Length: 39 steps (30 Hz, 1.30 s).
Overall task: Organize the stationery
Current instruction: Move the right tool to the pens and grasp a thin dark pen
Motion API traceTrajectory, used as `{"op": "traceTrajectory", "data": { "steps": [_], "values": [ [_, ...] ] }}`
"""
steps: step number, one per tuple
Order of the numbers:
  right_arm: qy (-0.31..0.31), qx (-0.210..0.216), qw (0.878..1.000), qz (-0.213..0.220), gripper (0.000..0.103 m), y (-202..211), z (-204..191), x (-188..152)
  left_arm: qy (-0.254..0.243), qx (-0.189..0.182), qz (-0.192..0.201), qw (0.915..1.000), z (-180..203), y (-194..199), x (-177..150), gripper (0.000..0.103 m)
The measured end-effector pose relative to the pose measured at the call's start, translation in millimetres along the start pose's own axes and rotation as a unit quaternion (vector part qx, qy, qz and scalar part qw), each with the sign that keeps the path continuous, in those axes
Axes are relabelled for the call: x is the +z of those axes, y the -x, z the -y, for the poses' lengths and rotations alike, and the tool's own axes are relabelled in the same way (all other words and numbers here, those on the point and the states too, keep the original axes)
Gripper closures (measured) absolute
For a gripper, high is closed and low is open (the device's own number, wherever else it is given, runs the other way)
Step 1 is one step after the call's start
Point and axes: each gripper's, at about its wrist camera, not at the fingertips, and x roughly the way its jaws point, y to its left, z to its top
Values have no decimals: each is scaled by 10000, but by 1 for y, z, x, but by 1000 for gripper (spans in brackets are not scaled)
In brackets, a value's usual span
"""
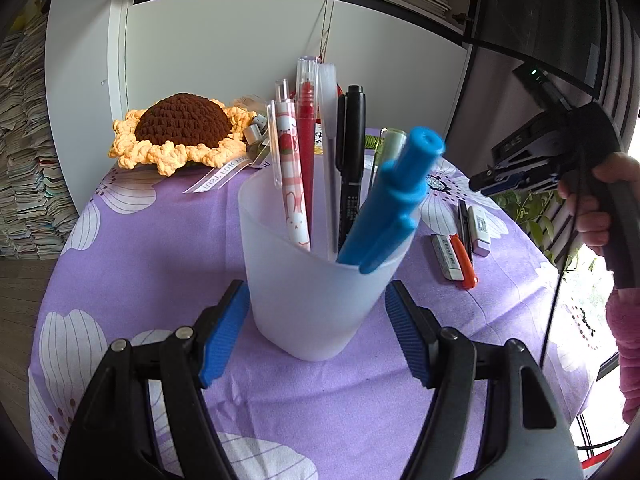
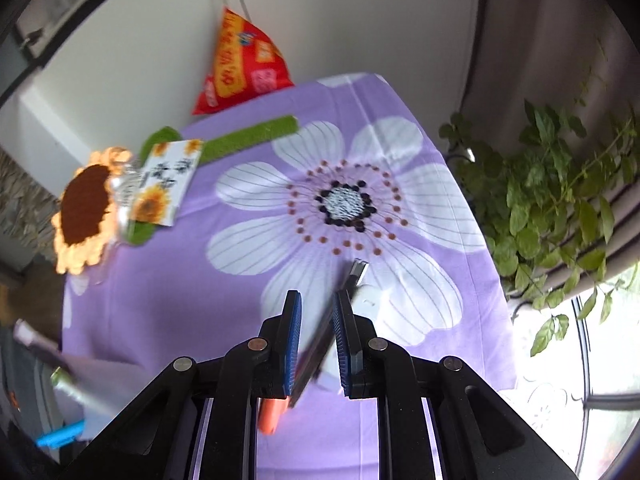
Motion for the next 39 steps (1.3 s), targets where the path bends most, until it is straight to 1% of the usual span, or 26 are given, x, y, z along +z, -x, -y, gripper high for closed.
{"op": "traceTrajectory", "data": {
  "steps": [3,8,12,16,20,25,29,35,39],
  "values": [
    [-202,-141,9995,-175,87,-18,9,7,-1,-1,1,10000,0,0,0,34],
    [-351,-400,9984,-207,87,-33,18,19,-1,-2,1,10000,0,0,0,34],
    [-416,-311,9977,-438,87,-45,20,22,-1,-1,-1,10000,0,0,0,34],
    [-420,-399,9970,-504,87,-51,17,22,-1,-1,-1,10000,0,0,0,34],
    [-220,-562,9967,-540,87,-55,9,21,-1,-2,1,10000,0,0,0,34],
    [268,-691,9957,-547,87,-58,-13,19,1,-4,-1,10000,0,0,0,34],
    [410,-475,9976,-301,91,-47,-25,18,-1,-4,-1,10000,0,0,0,34],
    [656,-128,9976,195,91,-6,-44,11,-1,-4,-2,10000,0,0,0,34],
    [850,80,9947,576,91,27,-55,-1,-1,-4,-2,10000,0,0,0,34]
  ]
}}
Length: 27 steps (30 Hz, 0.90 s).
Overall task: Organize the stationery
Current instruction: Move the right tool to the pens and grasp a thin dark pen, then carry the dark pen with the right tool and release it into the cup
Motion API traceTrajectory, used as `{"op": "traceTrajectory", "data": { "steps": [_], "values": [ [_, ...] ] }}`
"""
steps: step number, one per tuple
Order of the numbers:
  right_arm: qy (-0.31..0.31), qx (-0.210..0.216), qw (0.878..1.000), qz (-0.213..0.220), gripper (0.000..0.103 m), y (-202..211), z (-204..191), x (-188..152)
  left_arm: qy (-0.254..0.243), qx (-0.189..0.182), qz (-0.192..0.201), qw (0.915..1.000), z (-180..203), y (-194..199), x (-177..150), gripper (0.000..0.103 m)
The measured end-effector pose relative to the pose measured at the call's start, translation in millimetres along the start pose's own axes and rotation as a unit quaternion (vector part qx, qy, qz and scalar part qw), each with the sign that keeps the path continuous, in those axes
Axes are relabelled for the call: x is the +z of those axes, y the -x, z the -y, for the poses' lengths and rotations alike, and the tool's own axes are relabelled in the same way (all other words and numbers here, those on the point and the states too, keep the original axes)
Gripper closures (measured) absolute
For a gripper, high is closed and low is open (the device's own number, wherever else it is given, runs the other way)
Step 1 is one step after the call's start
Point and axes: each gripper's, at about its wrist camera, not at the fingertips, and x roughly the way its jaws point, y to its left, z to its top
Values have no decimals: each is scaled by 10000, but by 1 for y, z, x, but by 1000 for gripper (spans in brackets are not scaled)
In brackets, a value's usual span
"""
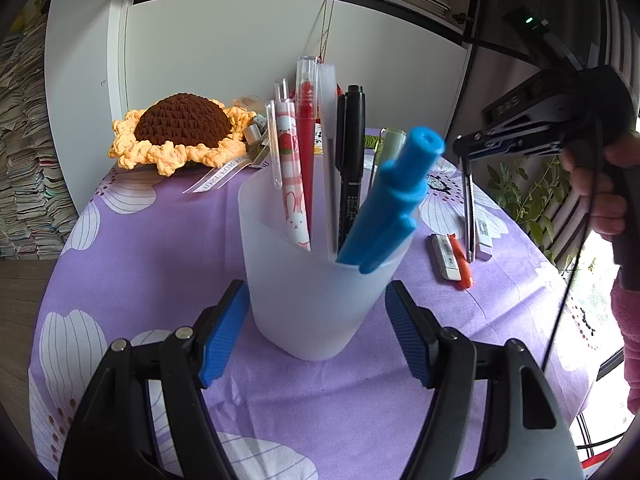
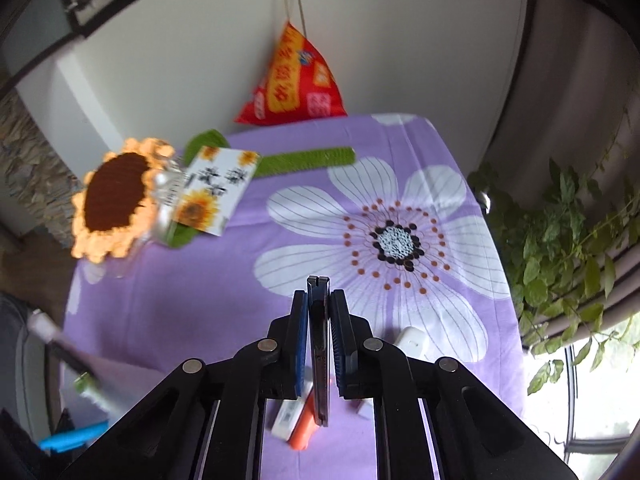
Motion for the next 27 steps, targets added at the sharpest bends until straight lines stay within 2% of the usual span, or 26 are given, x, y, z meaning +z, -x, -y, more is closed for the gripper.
{"op": "traceTrajectory", "data": {
  "steps": [9,16,22,27],
  "values": [
    [421,454,9953,742,91,70,-24,-19,0,-1,-1,10000,0,0,0,34],
    [838,938,9831,1328,91,124,-53,-29,-1,-2,-1,10000,0,0,0,34],
    [1205,1460,9696,1549,91,155,-82,-37,-1,-2,-2,10000,0,0,0,34],
    [1466,1717,9622,1521,91,158,-104,-42,-1,-3,-2,10000,0,0,0,34]
  ]
}}
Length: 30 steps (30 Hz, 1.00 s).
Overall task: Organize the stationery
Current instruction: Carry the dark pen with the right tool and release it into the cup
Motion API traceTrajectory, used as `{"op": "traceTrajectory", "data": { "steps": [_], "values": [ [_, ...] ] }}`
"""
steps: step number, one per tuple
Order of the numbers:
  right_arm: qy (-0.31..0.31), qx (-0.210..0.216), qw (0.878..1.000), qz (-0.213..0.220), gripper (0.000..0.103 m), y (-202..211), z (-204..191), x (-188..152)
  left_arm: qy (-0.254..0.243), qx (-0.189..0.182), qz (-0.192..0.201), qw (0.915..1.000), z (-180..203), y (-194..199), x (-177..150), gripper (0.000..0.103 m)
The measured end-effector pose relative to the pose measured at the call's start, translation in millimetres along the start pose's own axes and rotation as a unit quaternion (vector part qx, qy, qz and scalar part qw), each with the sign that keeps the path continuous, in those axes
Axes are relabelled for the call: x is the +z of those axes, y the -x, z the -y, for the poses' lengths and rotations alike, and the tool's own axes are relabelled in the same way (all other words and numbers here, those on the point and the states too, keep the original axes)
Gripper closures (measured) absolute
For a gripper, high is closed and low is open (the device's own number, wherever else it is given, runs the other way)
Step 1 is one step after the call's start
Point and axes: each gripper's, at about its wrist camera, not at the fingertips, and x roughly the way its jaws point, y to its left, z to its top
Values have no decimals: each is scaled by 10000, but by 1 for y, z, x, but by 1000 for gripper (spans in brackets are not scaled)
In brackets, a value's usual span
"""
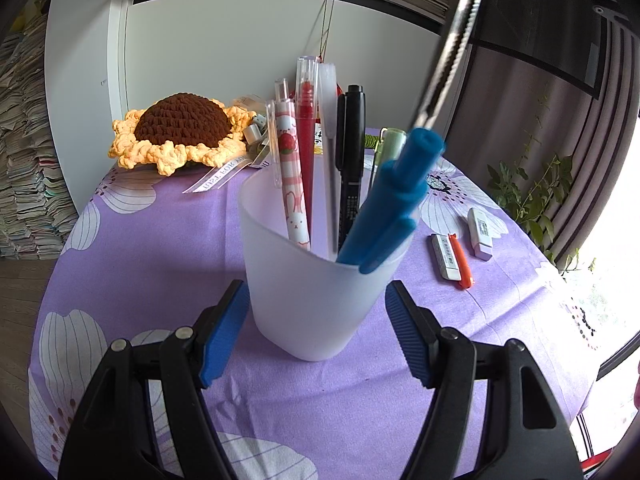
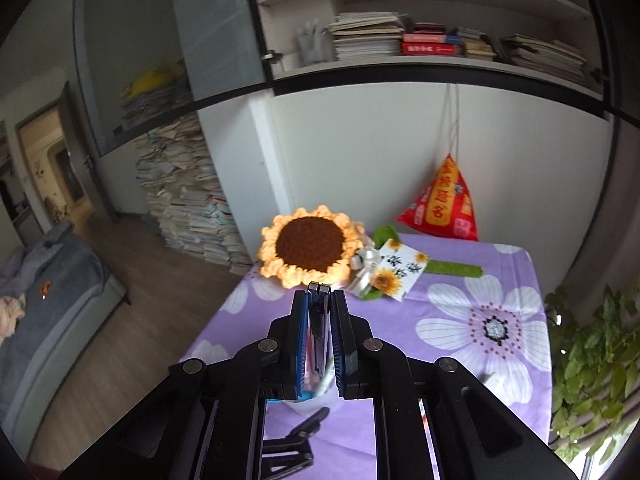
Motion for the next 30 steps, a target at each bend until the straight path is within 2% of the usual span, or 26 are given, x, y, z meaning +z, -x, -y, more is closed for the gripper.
{"op": "traceTrajectory", "data": {
  "steps": [6,15,30],
  "values": [
    [94,273,9988,-397,91,-34,-15,-6,1,-1,0,10000,0,0,0,34],
    [159,369,9954,-873,91,-71,-21,-22,-1,-2,0,10000,1,0,0,34],
    [213,451,9908,-1257,91,-96,-22,-32,0,-3,-1,10000,0,0,0,34]
  ]
}}
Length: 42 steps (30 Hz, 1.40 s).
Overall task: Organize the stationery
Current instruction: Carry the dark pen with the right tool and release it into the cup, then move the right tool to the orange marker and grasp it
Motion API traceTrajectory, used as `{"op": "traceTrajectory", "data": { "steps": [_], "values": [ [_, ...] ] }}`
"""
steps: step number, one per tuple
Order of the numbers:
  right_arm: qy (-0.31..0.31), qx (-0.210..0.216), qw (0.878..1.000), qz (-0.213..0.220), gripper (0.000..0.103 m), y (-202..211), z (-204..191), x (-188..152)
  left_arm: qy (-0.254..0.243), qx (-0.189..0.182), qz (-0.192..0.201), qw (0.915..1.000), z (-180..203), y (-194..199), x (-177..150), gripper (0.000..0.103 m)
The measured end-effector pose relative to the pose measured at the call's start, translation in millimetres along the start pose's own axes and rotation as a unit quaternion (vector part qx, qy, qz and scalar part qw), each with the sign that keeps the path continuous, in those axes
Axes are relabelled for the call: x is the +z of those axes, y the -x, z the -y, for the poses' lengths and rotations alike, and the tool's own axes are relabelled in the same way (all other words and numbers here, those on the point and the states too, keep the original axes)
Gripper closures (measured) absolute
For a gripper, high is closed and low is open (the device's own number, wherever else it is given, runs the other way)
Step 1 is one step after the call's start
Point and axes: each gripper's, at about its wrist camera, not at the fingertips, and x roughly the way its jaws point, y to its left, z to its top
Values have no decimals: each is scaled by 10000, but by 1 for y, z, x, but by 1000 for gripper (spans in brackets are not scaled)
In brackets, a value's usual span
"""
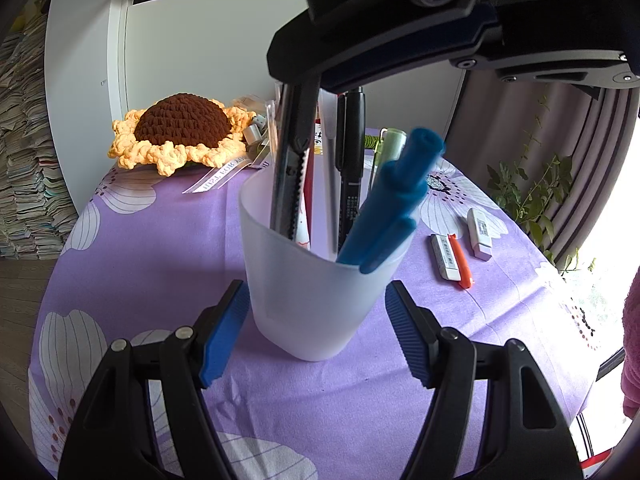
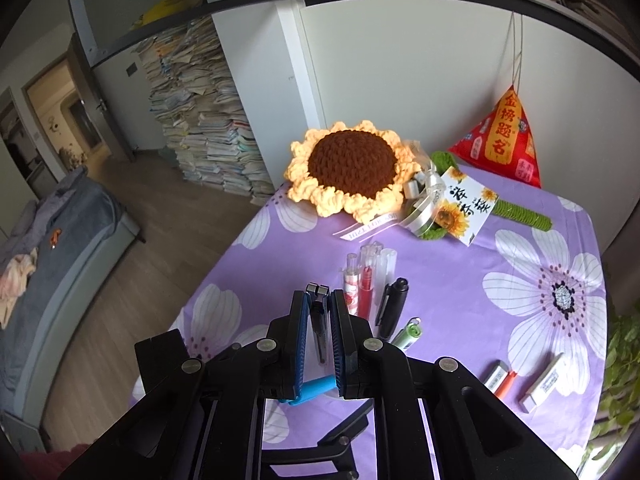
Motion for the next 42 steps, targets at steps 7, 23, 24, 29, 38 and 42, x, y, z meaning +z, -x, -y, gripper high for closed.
{"op": "traceTrajectory", "data": {
  "steps": [7,23,24,29,38,42],
  "values": [
    [19,-44,10000,46,91,2,0,0,-1,-10,-2,10000,2,1,-1,34],
    [-1159,-899,9885,375,91,47,90,-14,-3,-12,-1,10000,3,2,-1,34],
    [-1301,-1023,9859,266,91,42,100,-19,-3,-12,-1,10000,3,2,-1,34],
    [-2005,-1347,9692,-479,91,9,147,-52,-3,-13,-2,10000,3,2,-1,34],
    [-2158,-1398,9600,-1113,91,-18,163,-89,-4,-15,-1,10000,3,2,-1,34],
    [-2211,-1334,9585,-1208,91,-25,164,-91,-3,-15,-2,10000,3,2,-1,34]
  ]
}}
